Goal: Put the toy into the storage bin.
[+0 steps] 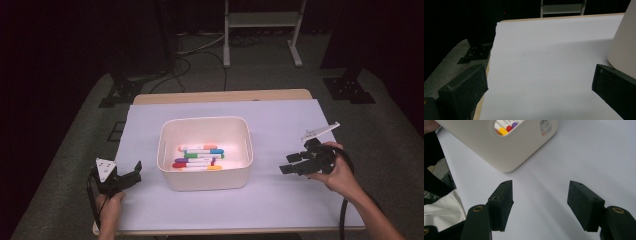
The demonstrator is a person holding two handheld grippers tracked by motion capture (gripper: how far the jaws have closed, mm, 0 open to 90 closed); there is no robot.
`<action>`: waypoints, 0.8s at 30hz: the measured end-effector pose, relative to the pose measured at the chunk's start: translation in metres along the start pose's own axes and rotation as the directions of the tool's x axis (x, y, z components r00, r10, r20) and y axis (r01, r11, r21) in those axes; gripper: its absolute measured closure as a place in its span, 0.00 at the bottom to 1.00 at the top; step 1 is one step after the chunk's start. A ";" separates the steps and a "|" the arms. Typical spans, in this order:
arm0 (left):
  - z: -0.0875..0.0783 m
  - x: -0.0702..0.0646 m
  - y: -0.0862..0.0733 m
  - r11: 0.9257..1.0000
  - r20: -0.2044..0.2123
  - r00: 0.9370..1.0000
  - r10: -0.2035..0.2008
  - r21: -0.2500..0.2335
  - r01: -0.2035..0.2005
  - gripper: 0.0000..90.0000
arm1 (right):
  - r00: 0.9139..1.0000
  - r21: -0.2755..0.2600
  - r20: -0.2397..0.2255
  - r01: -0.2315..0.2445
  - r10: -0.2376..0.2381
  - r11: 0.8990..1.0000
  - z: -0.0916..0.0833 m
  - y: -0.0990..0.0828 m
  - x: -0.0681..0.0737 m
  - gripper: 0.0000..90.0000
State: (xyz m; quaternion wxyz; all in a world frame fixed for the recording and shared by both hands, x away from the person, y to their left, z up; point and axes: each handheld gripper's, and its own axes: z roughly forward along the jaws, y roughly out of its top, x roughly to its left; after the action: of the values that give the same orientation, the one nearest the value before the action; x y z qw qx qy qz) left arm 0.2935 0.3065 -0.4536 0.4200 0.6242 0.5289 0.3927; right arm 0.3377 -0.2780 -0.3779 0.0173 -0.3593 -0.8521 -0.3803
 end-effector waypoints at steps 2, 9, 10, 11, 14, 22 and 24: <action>0.000 0.000 0.000 1.000 0.000 1.000 0.003 0.000 -0.003 0.00 | 1.000 -0.002 0.003 -0.004 0.004 1.000 0.000 -0.004 -0.001 0.40; 0.000 0.000 0.000 1.000 0.000 1.000 0.004 -0.001 -0.004 0.00 | 1.000 -0.012 0.015 -0.018 0.019 1.000 0.000 -0.016 -0.003 0.39; 0.000 0.000 0.000 1.000 0.000 1.000 0.005 -0.001 -0.005 0.00 | 1.000 -0.015 0.017 -0.021 0.021 1.000 -0.001 -0.017 -0.003 0.39; 0.000 0.000 0.000 1.000 0.000 1.000 0.005 -0.001 -0.005 0.00 | 1.000 -0.020 0.020 -0.022 0.023 1.000 -0.001 -0.018 -0.004 0.39; 0.000 0.000 0.000 1.000 0.000 1.000 0.005 -0.001 -0.005 0.00 | 0.999 -0.027 0.020 -0.027 0.028 0.999 -0.002 -0.021 -0.004 0.39; 0.000 -0.001 0.000 1.000 0.000 1.000 0.005 -0.002 -0.005 0.00 | 0.998 -0.036 0.018 -0.054 0.055 0.998 0.000 -0.038 -0.008 0.39; 0.000 -0.001 0.000 1.000 -0.001 1.000 0.006 -0.002 -0.006 0.00 | 0.998 -0.032 0.013 -0.061 0.061 0.998 0.000 -0.042 -0.009 0.38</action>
State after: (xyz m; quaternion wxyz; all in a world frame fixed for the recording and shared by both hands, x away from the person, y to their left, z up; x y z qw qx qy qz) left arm 0.2932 0.3058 -0.4536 0.4192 0.6253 0.5269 0.3945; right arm 0.3183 -0.3021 -0.4070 0.0170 -0.3881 -0.8346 -0.3905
